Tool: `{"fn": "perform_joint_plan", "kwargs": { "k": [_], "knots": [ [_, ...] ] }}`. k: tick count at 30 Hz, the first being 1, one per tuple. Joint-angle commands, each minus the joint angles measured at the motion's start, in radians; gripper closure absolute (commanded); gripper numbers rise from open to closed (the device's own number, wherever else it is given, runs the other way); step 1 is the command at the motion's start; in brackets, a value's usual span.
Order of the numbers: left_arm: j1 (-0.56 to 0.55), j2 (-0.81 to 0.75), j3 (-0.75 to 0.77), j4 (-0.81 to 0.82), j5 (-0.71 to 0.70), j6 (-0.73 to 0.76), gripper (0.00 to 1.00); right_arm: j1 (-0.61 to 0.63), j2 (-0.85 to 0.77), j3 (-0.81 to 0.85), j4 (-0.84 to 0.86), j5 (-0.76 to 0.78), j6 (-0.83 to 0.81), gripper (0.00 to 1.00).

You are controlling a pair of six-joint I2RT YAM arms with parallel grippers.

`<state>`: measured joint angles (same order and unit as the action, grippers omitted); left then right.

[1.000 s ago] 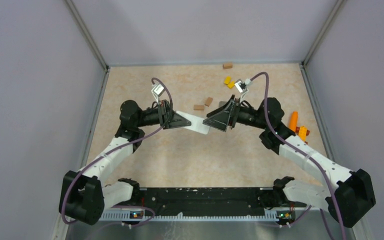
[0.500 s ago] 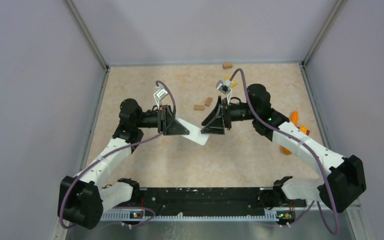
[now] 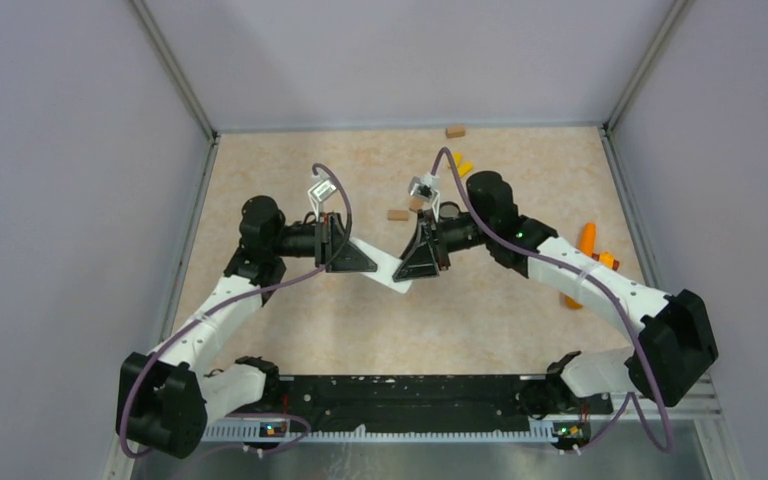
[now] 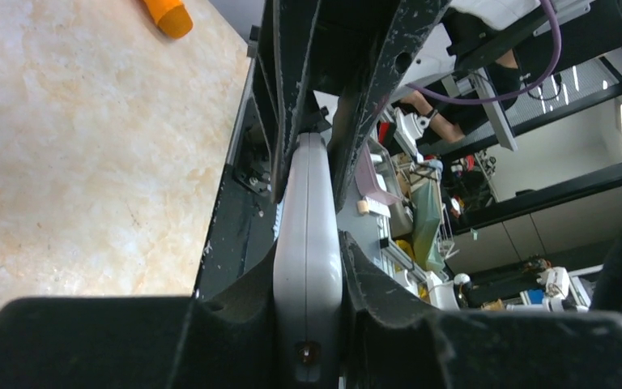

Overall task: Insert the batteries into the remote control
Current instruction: Place the remote control at the center of the board.

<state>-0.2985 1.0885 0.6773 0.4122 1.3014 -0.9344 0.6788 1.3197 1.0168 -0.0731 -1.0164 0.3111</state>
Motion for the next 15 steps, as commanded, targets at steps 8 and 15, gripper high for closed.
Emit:
{"fn": "perform_joint_plan", "kwargs": {
  "k": [8,15],
  "knots": [
    [0.015,-0.059,0.115,-0.275,-0.142,0.199,0.35,-0.019,0.021,-0.011,0.336,0.073,0.261,1.00],
    [0.081,-0.138,0.183,-0.672,-0.623,0.429,0.01,-0.094,-0.164,-0.074,0.041,0.561,0.105,1.00]
  ]
}}
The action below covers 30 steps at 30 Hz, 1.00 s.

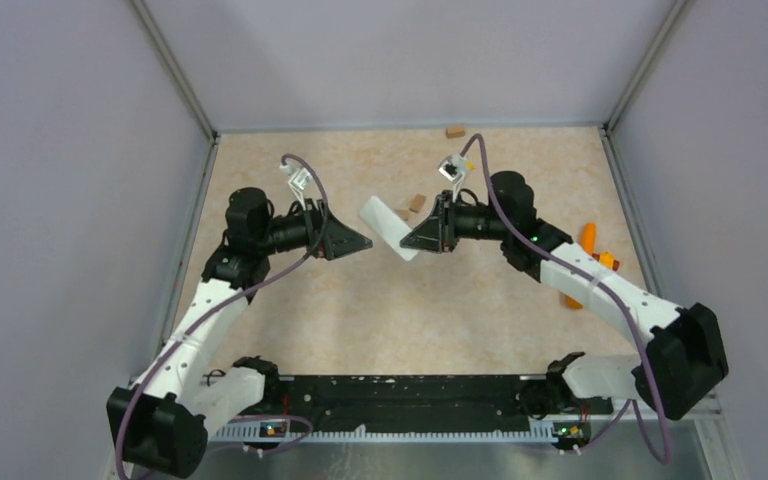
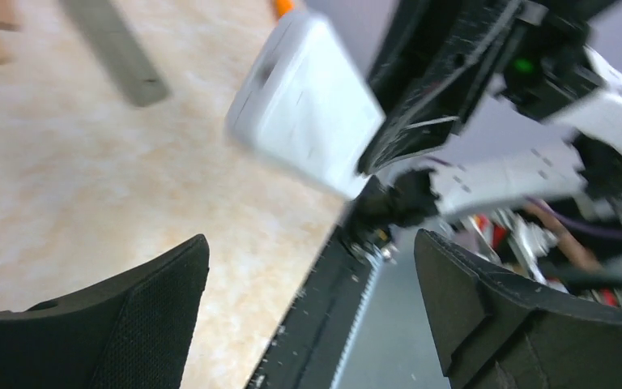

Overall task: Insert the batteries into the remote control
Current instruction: Place the remote control at the center of the board.

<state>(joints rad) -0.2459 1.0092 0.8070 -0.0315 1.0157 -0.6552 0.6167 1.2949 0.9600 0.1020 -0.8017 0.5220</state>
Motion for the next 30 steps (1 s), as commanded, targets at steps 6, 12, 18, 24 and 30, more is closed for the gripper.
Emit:
{"fn": "perform_joint_plan", "kwargs": {
  "k": [6,12,18,24,30],
  "knots": [
    [0.033,-0.140,0.024,-0.274,-0.584,0.171,0.01,-0.035,-0.117,-0.007,-0.446,1.178,-0.241,1.00],
    [0.033,-0.179,0.023,-0.317,-0.658,0.194,0.01,-0.086,0.049,-0.016,-0.477,1.600,-0.319,1.00],
    [0.034,-0.187,0.005,-0.333,-0.650,0.198,0.01,-0.110,0.244,-0.021,-0.434,1.725,-0.388,1.00],
    [0.033,-0.183,0.000,-0.328,-0.641,0.200,0.01,-0.110,0.394,0.007,-0.431,1.690,-0.387,1.00],
    [0.034,-0.178,0.012,-0.340,-0.639,0.197,0.01,-0.110,0.471,0.034,-0.462,1.635,-0.345,1.00]
  ]
}}
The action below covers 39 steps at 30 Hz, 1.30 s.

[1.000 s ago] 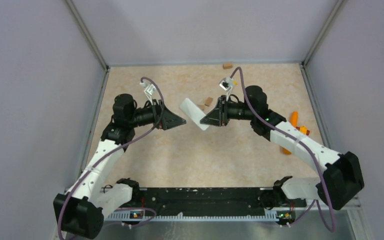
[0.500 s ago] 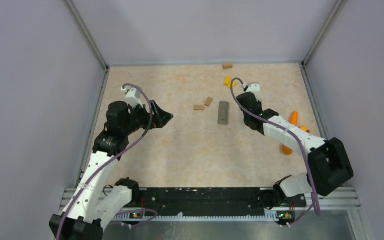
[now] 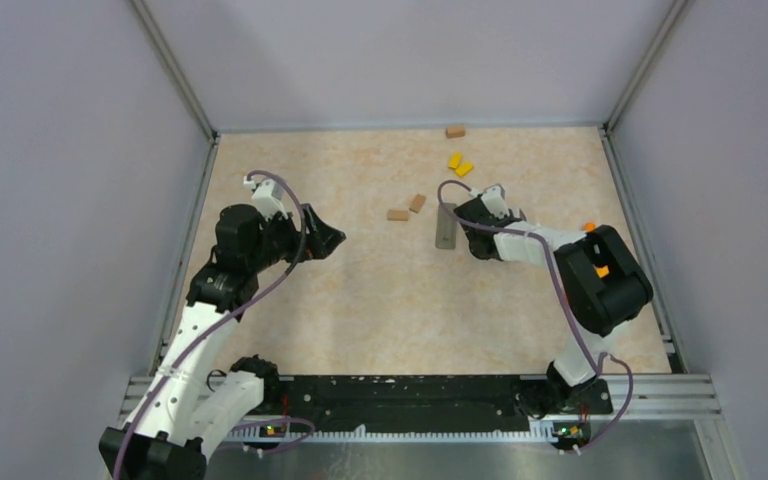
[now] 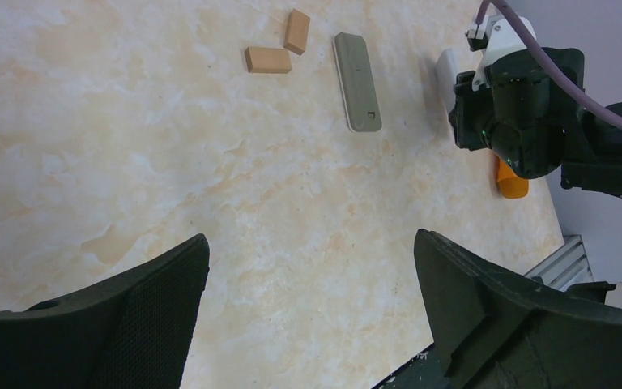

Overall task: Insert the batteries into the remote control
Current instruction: Place the remote control at the center of the board, then reset both arms

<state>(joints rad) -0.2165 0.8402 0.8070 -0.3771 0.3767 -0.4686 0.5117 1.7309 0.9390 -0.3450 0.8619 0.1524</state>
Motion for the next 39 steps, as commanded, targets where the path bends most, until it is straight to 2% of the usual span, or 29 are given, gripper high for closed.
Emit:
{"fn": "perform_joint_plan", "kwargs": {
  "k": [1,5,6,12,16,19,23,32,35,39],
  "knots": [
    [0.005,-0.008,0.014,0.001,-0.002,0.009,0.01,-0.006,0.043,0.061,-0.025,-0.042,0.035,0.98],
    [0.005,-0.003,0.036,-0.031,-0.030,0.010,0.01,-0.006,0.035,0.058,-0.038,-0.132,0.068,0.65],
    [0.005,-0.003,0.042,-0.039,-0.040,0.011,0.01,-0.006,0.022,0.052,-0.031,-0.162,0.071,0.61],
    [0.005,0.001,0.085,-0.113,-0.113,0.026,0.01,-0.006,-0.068,0.043,-0.029,-0.335,0.083,0.51],
    [0.005,-0.034,0.097,-0.149,-0.192,0.057,0.01,-0.011,-0.201,0.035,-0.049,-0.403,0.149,0.42],
    [0.005,-0.080,0.096,-0.152,-0.245,0.059,0.01,-0.012,-0.341,0.027,-0.081,-0.392,0.200,0.30],
    [0.004,-0.143,0.129,-0.198,-0.299,0.058,0.01,-0.011,-0.567,0.025,-0.177,-0.284,0.237,0.11],
    [0.005,-0.306,0.192,-0.270,-0.488,0.102,0.01,-0.012,-1.110,0.077,-0.311,-0.098,0.183,0.06],
    [0.005,-0.357,0.217,-0.277,-0.537,0.114,0.01,-0.012,-1.220,0.122,-0.334,-0.039,0.140,0.06],
    [0.005,-0.398,0.261,-0.311,-0.559,0.123,0.01,-0.012,-1.284,0.196,-0.383,0.006,0.097,0.06]
  ]
}}
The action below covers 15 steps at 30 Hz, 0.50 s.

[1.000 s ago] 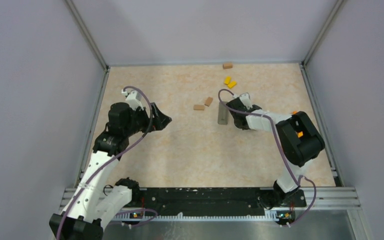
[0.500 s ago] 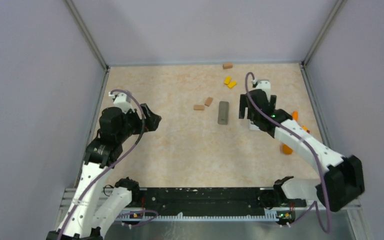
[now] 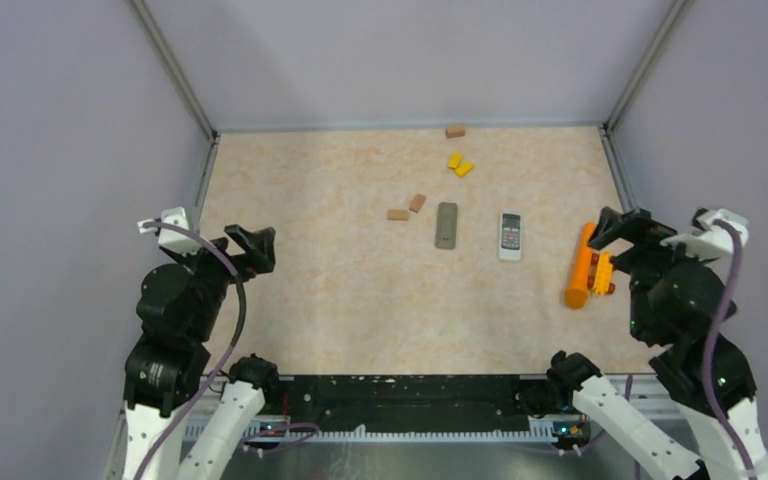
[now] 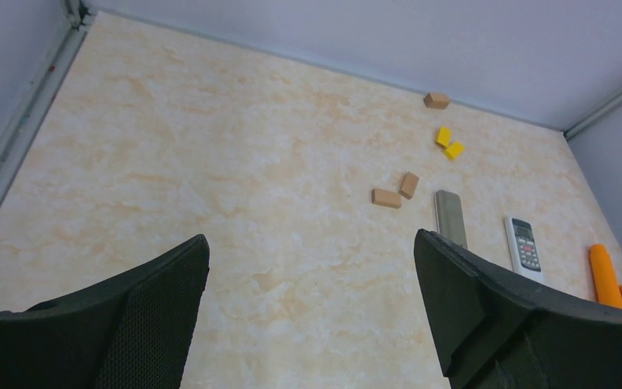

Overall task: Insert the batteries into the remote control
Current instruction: Reset both arms

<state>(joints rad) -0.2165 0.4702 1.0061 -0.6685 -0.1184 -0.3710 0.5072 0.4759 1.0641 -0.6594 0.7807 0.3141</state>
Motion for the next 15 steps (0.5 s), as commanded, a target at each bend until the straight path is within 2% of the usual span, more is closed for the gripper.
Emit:
{"fn": "perform_joint_plan", "kwargs": {
  "k": [1,15],
  "knots": [
    [0.005,-0.036,0.073,-0.029,-0.067,0.029,0.01,-0.007,-0.036,0.088,-0.081,0.098,-0.071,0.05],
    [0.005,-0.092,0.184,-0.115,-0.052,0.049,0.01,-0.007,-0.159,0.175,-0.068,0.148,-0.085,0.04]
  ]
}}
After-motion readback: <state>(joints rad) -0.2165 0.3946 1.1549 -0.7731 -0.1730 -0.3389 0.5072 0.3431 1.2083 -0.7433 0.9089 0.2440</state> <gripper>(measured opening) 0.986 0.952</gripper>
